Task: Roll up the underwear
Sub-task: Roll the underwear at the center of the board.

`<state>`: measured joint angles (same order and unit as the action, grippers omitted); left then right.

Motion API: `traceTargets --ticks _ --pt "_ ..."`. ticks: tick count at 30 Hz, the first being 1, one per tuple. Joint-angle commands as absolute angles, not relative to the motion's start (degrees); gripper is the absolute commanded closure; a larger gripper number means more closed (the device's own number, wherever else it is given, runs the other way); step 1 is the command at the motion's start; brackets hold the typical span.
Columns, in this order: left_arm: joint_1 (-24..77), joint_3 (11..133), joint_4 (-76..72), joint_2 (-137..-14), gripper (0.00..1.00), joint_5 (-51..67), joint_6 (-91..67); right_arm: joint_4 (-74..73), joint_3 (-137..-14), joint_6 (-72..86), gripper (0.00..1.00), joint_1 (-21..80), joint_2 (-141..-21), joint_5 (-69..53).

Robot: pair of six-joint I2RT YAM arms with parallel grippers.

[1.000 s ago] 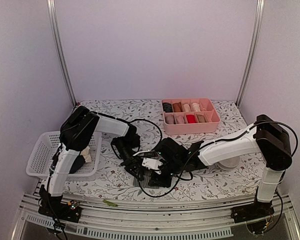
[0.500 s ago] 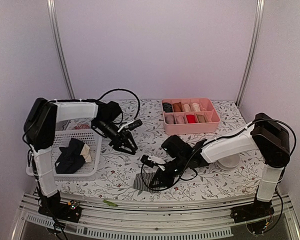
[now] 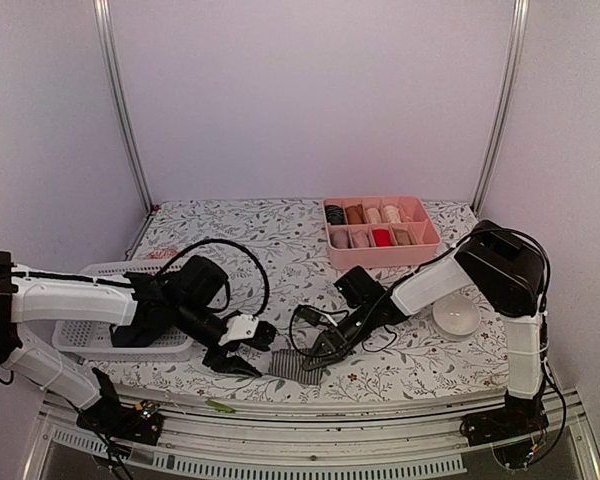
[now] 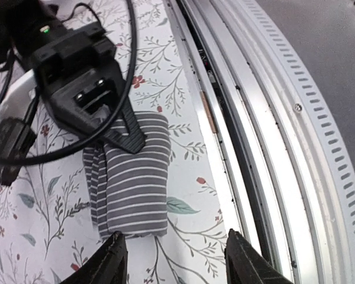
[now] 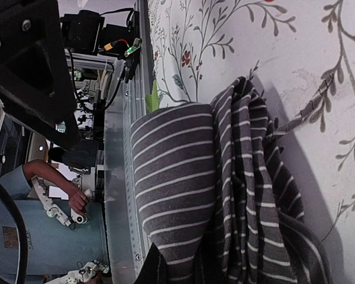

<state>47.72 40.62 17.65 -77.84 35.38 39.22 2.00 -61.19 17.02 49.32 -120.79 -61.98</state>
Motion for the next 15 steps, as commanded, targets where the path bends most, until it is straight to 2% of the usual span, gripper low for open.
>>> traceTargets --ticks 1,12,15 --pt "53.78 38.84 4.85 -79.42 0.44 24.23 40.23 -5.07 -59.24 16.91 1.0 49.46 -126.32 -60.52" --pt "60.64 40.25 -1.55 -90.45 0.45 19.18 42.35 -4.85 -59.32 16.06 1.0 48.51 -128.8 -59.83" --pt "60.84 39.99 -1.67 -92.71 0.52 16.83 43.41 -4.77 -59.64 16.32 1.0 48.36 -128.76 -59.78"
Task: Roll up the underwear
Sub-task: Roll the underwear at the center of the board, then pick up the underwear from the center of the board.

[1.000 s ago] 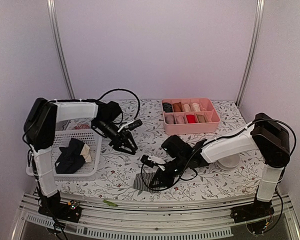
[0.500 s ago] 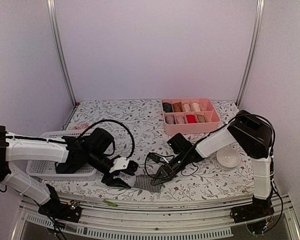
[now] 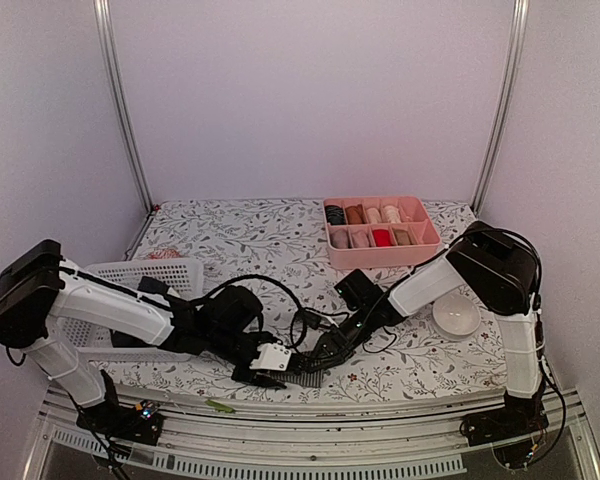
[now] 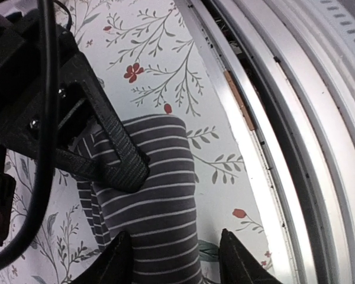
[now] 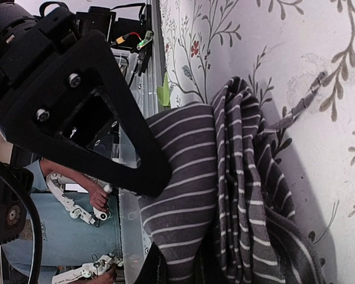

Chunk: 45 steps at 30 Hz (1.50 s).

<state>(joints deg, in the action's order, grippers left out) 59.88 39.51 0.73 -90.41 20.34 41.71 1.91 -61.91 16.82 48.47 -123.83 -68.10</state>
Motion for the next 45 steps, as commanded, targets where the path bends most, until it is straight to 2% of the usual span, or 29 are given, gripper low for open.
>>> traceTargets --ticks 1,4,6,8,12,17,23,30,36,45 --pt "60.88 40.11 -1.1 -93.28 0.57 16.16 43.77 -4.84 -59.77 16.34 1.0 48.39 -128.59 -59.77" --pt "60.27 41.25 2.64 -93.65 0.76 16.63 44.45 -5.52 -60.03 16.22 0.97 47.97 -126.83 -57.94" --pt "58.71 42.48 6.48 -93.28 0.9 19.24 44.18 -5.87 -59.41 15.6 0.79 47.48 -123.25 -54.86" --pt "56.73 44.48 11.12 -93.85 0.99 22.37 43.89 -5.64 -57.62 14.73 0.62 47.08 -117.68 -50.01" --pt "51.6 51.16 22.24 -98.12 1.0 29.12 43.08 -5.14 -53.38 11.58 0.45 46.69 -105.48 -38.79" --pt "47.04 63.35 40.97 -108.37 1.0 39.24 47.09 -7.44 -48.75 8.46 0.37 46.95 -93.6 -29.73" --pt "44.25 79.92 59.56 -122.69 1.0 46.74 50.65 -13.17 -48.64 2.21 0.35 54.4 -87.15 -17.32" --pt "41.44 97.01 78.04 -139.59 1.0 53.82 55.86 -16.2 -57.12 -4.22 0.34 63.7 -93.75 -6.63" --pt "40.81 103.31 78.49 -144.95 1.0 53.08 53.92 -18.45 -64.2 -9.93 0.33 67.47 -102.37 0.5" --pt "40.52 108.55 77.17 -148.27 1.0 53.57 52.0 -19.26 -66.98 -14.56 0.32 68.96 -109.14 5.89"
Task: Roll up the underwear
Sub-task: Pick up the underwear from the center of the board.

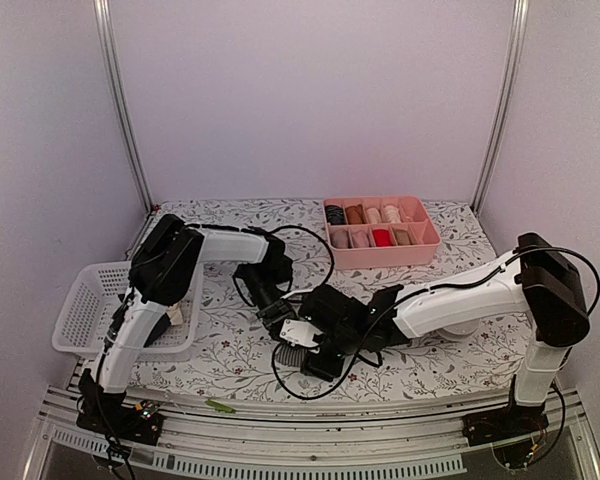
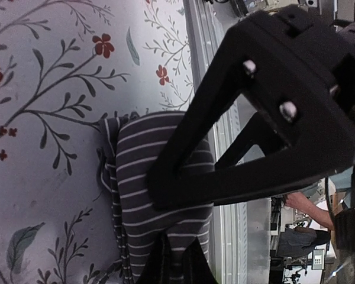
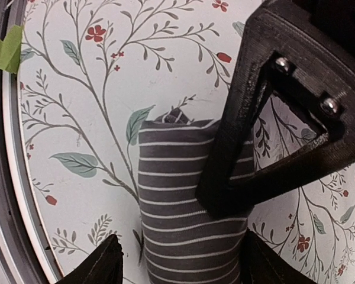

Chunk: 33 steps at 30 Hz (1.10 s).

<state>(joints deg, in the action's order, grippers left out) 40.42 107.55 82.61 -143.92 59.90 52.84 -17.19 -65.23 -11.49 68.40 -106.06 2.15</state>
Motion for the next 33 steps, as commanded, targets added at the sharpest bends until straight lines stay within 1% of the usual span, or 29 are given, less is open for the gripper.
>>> traceTargets --ticks 1,6,7,9,10,12,13,14,15,17,20,22,23,24,25,28,30,32,33 --pt "40.47 109.07 77.1 -148.78 1.0 53.41 51.88 -19.21 -67.22 -14.85 0.32 68.91 -109.68 6.09" --pt "40.05 111.74 76.31 -150.79 1.0 52.85 50.71 -18.86 -67.63 -16.09 0.38 69.09 -112.3 6.44" --pt "40.0 112.31 76.29 -151.22 1.0 52.72 50.55 -18.96 -67.53 -16.1 0.4 69.16 -112.92 6.42" --pt "39.74 113.4 76.42 -151.89 1.0 52.21 50.54 -19.11 -67.48 -15.89 0.49 69.17 -113.95 6.13" --pt "39.66 113.72 76.19 -151.95 1.0 52.01 50.45 -19.2 -67.36 -15.63 0.54 69.17 -114.44 5.86" --pt "39.35 114.21 75.52 -151.61 1.0 51.71 49.75 -19.48 -67.26 -15.28 0.7 69.17 -114.97 5.25" --pt "39.11 114.29 74.71 -151.05 0.96 51.35 49.03 -19.68 -67.24 -15.13 0.82 69.17 -115.05 4.94" --pt "38.8 114.15 73.69 -150.12 0.86 50.69 48.24 -19.87 -67.09 -14.78 0.98 69.21 -114.94 4.47" --pt "38.26 113.9 72.52 -148.73 0.79 50.31 47.46 -20.08 -66.9 -14.28 1.0 69.18 -114.58 3.76" --pt "36.91 113.09 69.59 -144.33 0.61 49.77 45.55 -20.21 -66.26 -12.9 1.0 68.85 -113.3 1.9" --pt "33.96 111.62 64.86 -137.66 0.42 47.98 42.47 -20.53 -65.53 -8.99 1.0 66.38 -110.2 -1.73" --pt "31.87 110.44 61.2 -132.93 0.38 46.18 40.04 -20.61 -65.31 -4.88 1.0 63.97 -107.35 -3.37" --pt "30.39 109.7 59.12 -130.41 0.3 45.62 38.86 -20.64 -65.3 -3.62 1.0 62.65 -105.8 -3.56" --pt "29.31 108.81 57.13 -128.07 0.28 45.25 37.6 -20.65 -65.43 -2.06 1.0 61.15 -103.91 -3.67" --pt "28.33 108.02 54.83 -126.03 0.19 45.0 36.18 -20.71 -65.58 -0.15 1.0 59.27 -102.64 -3.88" --pt "26.5 106.92 52.32 -121.63 0.14 43.63 34.32 -21.48 -66.63 4.01 1.0 53.47 -99.77 -4.2" --pt "25.92 106.49 51.11 -119.8 0.05 42.04 32.62 -22.27 -67.91 6.2 1.0 49.41 -98.4 -4.08" --pt "25.61 105.29 49.01 -118.17 0.04 40.04 30.19 -23.48 -68.79 7.35 1.0 45.68 -97.49 -3.04" --pt "25.5 104.61 47.99 -117.33 0.04 39.04 29.1 -24.41 -71.14 7.55 1.0 43.39 -97.33 -1.91"
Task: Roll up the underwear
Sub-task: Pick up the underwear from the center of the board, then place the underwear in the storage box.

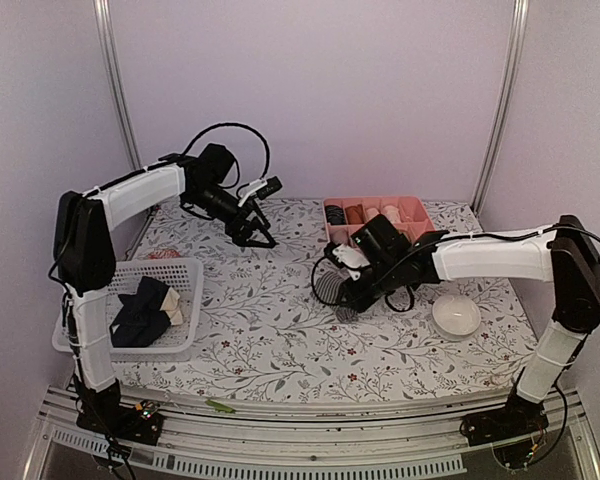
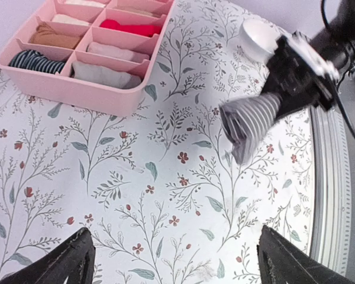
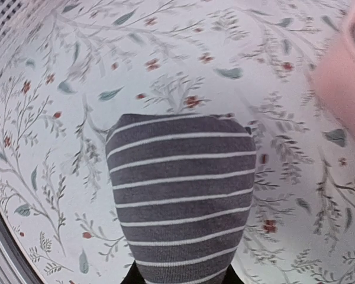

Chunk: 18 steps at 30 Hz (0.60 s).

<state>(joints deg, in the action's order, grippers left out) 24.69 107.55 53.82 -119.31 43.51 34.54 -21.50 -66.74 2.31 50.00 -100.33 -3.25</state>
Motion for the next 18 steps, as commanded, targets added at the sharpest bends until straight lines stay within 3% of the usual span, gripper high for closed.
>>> traceTargets --ticks 1,18 --pt "25.37 103.76 46.8 -116.5 0.04 38.34 28.05 -25.51 -72.5 7.63 1.0 41.57 -97.37 -0.99" --pt "23.92 97.57 40.25 -110.23 0.04 34.98 21.67 -36.97 -91.53 2.37 1.0 18.96 -105.29 18.02"
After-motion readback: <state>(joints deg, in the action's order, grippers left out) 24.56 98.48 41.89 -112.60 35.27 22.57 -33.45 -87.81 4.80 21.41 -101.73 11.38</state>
